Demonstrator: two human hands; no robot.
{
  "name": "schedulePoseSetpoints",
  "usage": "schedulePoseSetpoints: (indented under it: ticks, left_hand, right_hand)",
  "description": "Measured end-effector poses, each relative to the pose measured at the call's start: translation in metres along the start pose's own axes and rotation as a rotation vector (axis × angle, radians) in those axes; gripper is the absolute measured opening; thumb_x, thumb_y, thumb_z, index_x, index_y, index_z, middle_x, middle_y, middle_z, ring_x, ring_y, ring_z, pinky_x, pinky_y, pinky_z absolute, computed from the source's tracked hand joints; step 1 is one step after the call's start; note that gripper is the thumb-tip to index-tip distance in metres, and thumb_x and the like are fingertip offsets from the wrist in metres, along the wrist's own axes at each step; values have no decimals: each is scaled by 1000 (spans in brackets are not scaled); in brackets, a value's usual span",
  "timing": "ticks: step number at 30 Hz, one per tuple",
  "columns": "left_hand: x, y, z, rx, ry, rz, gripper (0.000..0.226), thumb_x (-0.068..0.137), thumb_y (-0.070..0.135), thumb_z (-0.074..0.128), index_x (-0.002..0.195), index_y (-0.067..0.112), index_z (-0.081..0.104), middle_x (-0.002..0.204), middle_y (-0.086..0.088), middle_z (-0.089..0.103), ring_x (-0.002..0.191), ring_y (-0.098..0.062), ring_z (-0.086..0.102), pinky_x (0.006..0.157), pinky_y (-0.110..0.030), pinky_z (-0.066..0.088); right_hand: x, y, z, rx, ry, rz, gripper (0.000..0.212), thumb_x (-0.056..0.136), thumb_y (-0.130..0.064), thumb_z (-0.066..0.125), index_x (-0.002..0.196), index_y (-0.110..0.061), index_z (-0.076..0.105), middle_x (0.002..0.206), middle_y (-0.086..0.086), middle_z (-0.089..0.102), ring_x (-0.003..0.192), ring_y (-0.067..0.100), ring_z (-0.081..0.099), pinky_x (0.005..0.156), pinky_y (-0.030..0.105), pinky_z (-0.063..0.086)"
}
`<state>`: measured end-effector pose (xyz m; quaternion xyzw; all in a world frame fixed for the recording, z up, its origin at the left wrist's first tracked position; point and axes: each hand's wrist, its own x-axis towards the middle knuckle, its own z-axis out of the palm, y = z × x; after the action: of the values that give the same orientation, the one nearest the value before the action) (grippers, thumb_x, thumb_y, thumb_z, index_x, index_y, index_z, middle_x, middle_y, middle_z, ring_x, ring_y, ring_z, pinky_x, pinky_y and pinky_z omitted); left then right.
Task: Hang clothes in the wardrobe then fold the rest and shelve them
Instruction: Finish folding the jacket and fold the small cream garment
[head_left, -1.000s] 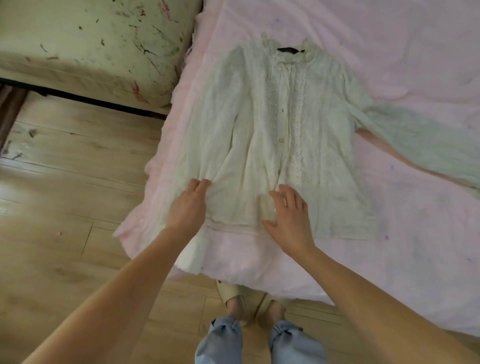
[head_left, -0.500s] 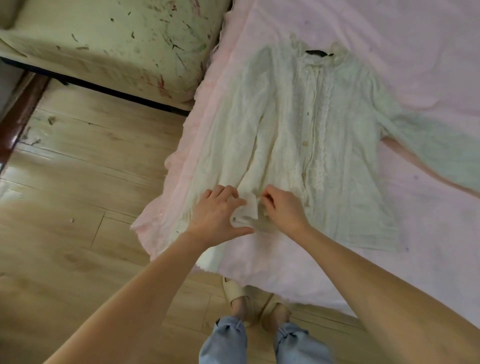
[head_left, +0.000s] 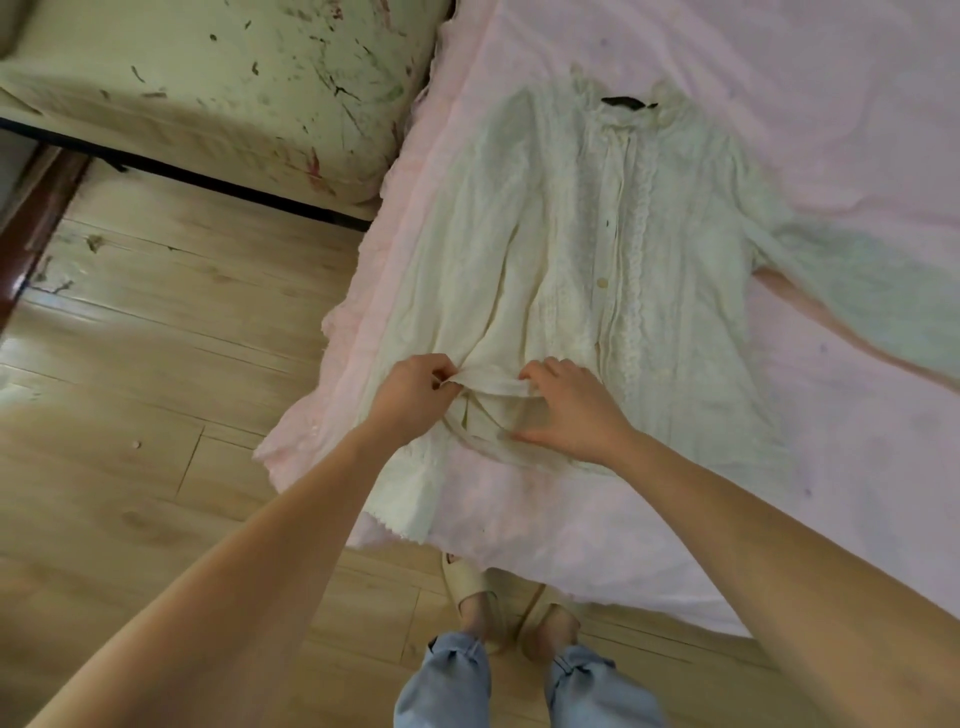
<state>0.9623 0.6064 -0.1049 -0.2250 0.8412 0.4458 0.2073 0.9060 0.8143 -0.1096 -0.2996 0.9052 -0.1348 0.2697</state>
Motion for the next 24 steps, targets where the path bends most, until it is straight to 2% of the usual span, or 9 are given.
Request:
schedulePoseSetpoints:
  ticks: [4,6,9,13,15,17,20,22,24]
  left_hand:
    - [-8,6,5,314,110,125,8,91,26,56,94,21,61,89,5,64,81,-19,62,67,-32,49]
    - [-12,11,12,326,227,195,9,92,24,53,97,21,59,91,7,63,81,-17,60,66,-33,48]
    - [-14,23,19,72,339,224,13,91,14,51,100,20,59,86,10,62,77,-11,57,65,-30,46]
    - [-16,34,21,-220,365,270,17,91,1,47,99,15,53,78,7,57,66,-5,53,61,-24,44]
    - [-17,29,19,14,233,419,19,86,0,55,101,11,55,81,2,54,69,-17,54,62,-33,46]
    - [-15,20,13,449,102,547,28,77,-6,60,101,8,58,88,-4,51,68,-28,54,54,-41,45]
    - [-21,19,-1,941,185,562,37,50,-14,72,75,10,60,80,-5,52,54,-24,48,37,-23,18]
    - [-33,24,-6,1004,306,491,39,43,-14,72,66,13,56,76,-2,52,49,-20,42,44,-19,4]
    - [-45,27,-7,938,353,352,29,61,-10,66,77,13,56,85,-1,53,54,-22,45,43,-24,10]
  right_hand:
    - [-5,4,12,-195,56,8,44,86,-32,60,124,-16,44,117,1,49,108,23,48,94,31,36]
    - [-6,3,16,-184,71,47,49,85,-41,60,125,-16,44,119,2,49,109,25,48,96,34,36]
    - [-10,0,24,-172,78,96,62,81,-49,62,128,-14,44,120,5,50,108,28,50,92,39,39]
    - [-11,4,29,-93,124,164,48,85,-19,59,129,-7,43,120,12,47,106,30,46,72,33,36]
    - [-12,8,25,-79,67,155,46,85,-13,58,129,-9,43,123,10,44,110,27,42,73,33,38]
    - [-18,11,23,-55,24,126,47,84,-9,58,128,-7,44,123,10,43,113,27,41,80,36,43]
    - [-33,13,26,-54,39,83,47,83,-3,61,128,-4,49,128,13,46,120,31,43,91,43,47]
    - [-45,15,32,-97,111,108,47,76,5,66,121,0,58,130,18,52,126,37,46,103,48,43]
    - [-56,14,34,-99,184,154,41,74,8,66,114,2,61,126,19,57,123,38,51,98,51,47]
